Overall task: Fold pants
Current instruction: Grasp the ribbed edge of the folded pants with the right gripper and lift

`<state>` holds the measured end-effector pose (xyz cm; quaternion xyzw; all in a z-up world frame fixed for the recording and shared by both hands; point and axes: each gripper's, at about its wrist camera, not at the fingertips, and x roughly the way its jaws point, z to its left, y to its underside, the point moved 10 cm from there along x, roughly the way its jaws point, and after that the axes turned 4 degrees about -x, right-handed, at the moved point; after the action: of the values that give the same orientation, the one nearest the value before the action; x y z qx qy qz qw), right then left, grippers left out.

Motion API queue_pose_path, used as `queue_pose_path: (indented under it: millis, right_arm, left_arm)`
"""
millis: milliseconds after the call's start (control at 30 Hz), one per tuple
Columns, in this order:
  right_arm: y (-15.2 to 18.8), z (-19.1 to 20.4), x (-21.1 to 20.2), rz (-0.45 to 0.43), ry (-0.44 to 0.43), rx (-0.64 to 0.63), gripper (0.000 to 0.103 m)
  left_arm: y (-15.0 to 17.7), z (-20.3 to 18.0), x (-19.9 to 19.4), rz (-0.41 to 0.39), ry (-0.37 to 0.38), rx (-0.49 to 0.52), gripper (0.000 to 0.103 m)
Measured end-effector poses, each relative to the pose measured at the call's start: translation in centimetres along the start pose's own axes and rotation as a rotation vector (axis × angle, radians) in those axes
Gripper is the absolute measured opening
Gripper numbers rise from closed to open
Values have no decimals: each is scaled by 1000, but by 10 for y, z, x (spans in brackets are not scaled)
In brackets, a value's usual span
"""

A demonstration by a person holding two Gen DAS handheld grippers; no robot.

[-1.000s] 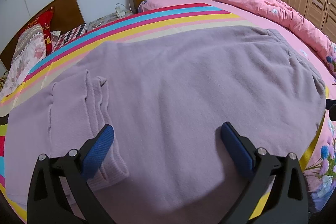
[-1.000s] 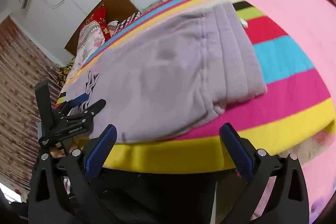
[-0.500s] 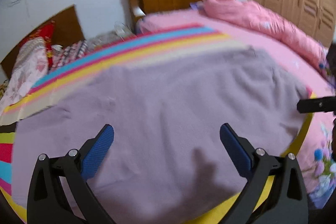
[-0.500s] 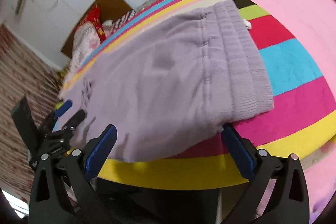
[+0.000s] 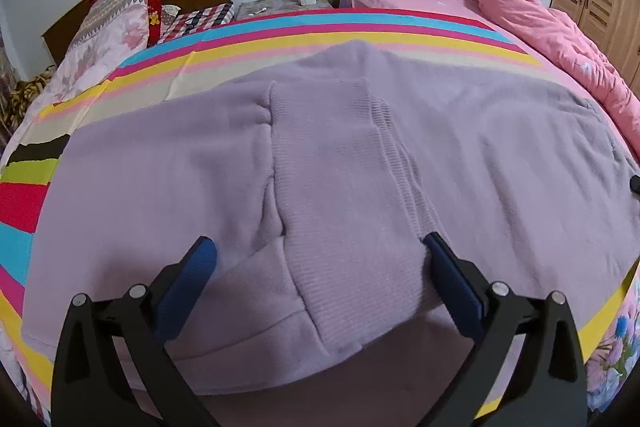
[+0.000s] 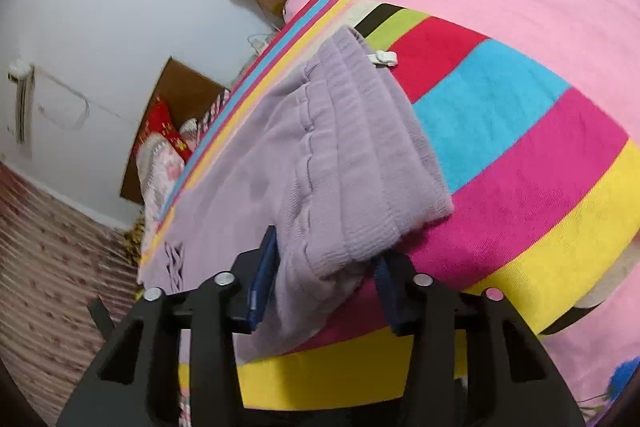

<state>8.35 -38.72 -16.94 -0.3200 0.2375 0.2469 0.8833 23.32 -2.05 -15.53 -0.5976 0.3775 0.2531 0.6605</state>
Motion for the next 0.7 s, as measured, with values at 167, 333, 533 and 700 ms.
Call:
queue_pose_path:
  millis: [167, 333, 533, 700]
  right_arm:
    - [-18, 53, -20, -176, 4, -159, 34]
    - [-15, 186, -17, -275, 6, -573, 31]
    - [103, 323, 62, -192, -17, -1081, 30]
    - [219, 318, 139, -2, 38, -1372, 28]
  left_arm:
    - [2, 1, -9, -17, 53, -16, 101]
    - [-23, 53, -59, -170, 181, -241, 101]
    - [-22, 138, -91, -219, 304, -528, 101]
    - [6, 159, -89, -157, 425, -629, 101]
